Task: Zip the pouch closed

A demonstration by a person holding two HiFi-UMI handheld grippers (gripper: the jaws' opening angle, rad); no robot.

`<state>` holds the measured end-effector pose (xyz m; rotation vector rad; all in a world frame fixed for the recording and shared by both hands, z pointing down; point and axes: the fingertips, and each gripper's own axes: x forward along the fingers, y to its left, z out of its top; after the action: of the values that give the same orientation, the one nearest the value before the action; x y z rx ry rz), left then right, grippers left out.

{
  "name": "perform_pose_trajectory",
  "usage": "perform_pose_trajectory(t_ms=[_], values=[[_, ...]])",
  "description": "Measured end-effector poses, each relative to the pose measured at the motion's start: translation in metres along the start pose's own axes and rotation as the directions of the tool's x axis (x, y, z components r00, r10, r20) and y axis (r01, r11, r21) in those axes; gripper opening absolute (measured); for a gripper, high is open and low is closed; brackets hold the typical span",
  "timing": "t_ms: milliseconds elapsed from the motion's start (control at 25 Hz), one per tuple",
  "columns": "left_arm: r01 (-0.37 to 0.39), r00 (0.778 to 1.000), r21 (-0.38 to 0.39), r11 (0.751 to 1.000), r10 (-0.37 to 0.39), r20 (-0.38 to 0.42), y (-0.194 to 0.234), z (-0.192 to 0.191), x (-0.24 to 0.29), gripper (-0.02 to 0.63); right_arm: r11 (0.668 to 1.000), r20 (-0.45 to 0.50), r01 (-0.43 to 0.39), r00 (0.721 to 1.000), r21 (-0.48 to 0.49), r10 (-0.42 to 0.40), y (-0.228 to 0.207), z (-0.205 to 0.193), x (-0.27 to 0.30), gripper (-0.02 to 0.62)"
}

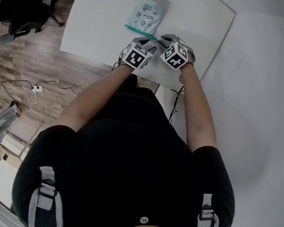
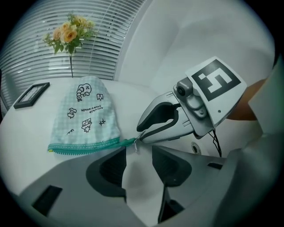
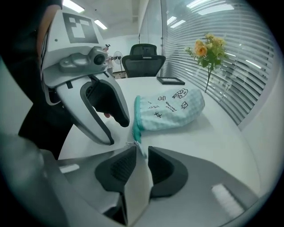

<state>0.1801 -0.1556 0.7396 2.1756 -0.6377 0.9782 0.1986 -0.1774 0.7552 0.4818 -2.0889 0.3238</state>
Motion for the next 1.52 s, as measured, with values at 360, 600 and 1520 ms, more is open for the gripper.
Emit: perform_pose_trajectory(t_ms=[360,600,1520], values=[[-0.011,1.000,-0.058,0.998,0.009,-0.025,0.009,-0.005,-0.002,0.162,0.998,0.030,-0.055,0.998,0.037,0.054,0.007,0.010,-0.005,0.023],[-0.013,0.999,-0.085,0.996,0.009,-0.044,0.012,-0.008,-0.004,0.114,0.995,0.064,-0.077,0.995,0.060,0.073,0.014,0.023,-0.010,0.020],[-0.073,0.997,-0.067,0.995,0.073,-0.011,0.024,-0.008,-0.016,0.008,0.997,0.062,-0.061,0.996,0.040,0.059,0.030,0.039,-0.016,0.014]])
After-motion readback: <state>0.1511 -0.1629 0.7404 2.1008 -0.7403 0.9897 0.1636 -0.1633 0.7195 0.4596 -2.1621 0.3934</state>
